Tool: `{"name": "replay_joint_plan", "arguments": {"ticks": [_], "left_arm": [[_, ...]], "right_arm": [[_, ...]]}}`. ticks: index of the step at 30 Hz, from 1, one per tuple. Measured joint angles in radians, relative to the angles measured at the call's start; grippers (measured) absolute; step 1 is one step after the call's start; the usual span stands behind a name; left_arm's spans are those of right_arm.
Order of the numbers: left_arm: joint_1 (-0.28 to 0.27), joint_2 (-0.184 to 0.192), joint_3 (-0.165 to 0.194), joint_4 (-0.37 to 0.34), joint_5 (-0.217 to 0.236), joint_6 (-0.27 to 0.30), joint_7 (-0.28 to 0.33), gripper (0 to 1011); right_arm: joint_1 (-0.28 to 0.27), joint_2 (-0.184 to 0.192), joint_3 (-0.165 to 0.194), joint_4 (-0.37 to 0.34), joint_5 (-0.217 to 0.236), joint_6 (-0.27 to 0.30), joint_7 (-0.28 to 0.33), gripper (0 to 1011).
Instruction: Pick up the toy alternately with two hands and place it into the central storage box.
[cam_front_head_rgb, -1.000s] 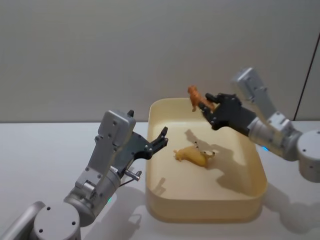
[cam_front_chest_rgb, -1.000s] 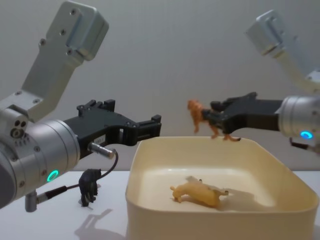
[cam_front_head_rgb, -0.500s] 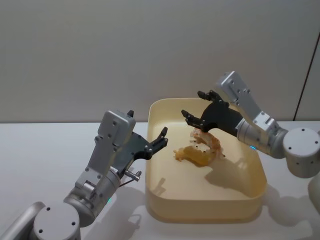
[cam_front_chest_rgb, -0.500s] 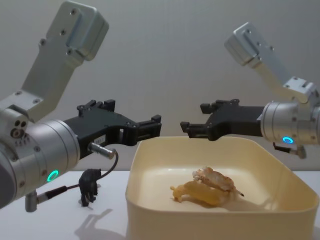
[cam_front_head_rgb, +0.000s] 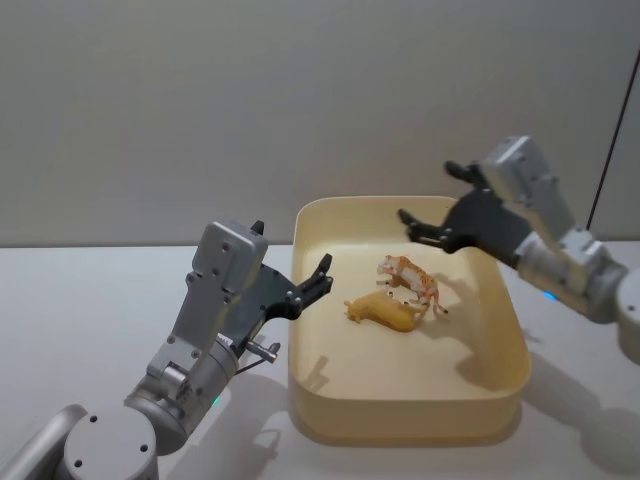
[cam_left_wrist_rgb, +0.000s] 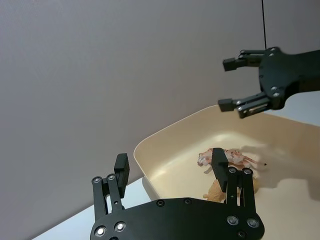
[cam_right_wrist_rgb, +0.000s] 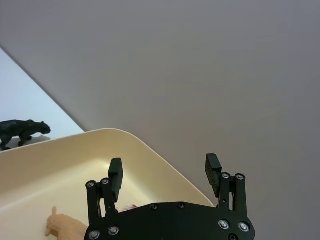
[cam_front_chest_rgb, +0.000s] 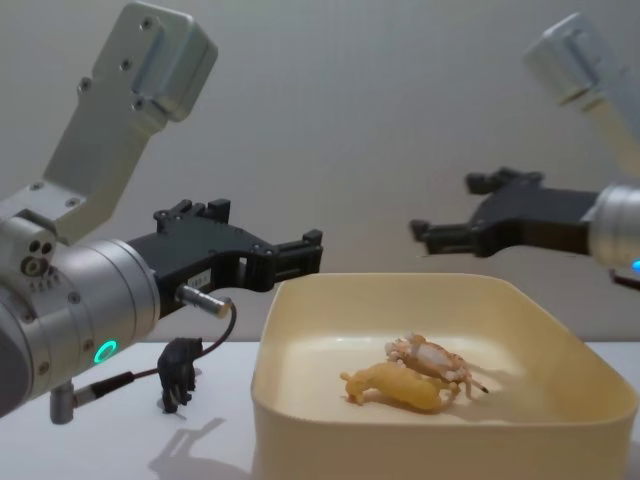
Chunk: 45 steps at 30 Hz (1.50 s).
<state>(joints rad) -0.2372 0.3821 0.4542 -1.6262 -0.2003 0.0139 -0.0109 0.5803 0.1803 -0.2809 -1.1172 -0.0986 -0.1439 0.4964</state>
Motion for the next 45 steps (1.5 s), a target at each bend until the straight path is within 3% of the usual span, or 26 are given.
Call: {"name": "replay_joint_plan", "arguments": {"ticks": [9, 22, 32, 45], "left_arm": [[0.0, 0.0, 0.0, 0.0, 0.0, 0.0, 0.0, 1001], [0.0, 0.0, 0.0, 0.0, 0.0, 0.0, 0.0, 1001], [-0.001, 0.0, -0.001, 0.0, 0.0, 0.0, -0.002, 1001], [-0.042, -0.017, -0.014, 0.024, -0.017, 0.063, -0.081, 1001]], "right_arm": [[-0.102, 0.072, 0.051, -0.149, 0.036, 0.032, -0.063, 1001], [-0.224, 0.137, 0.098, -0.283, 0.072, 0.085, -0.193, 1001], [-0.277, 0.163, 0.117, -0.334, 0.089, 0.107, -0.248, 1001], [-0.305, 0.177, 0.127, -0.362, 0.098, 0.118, -0.276, 1001]]}}
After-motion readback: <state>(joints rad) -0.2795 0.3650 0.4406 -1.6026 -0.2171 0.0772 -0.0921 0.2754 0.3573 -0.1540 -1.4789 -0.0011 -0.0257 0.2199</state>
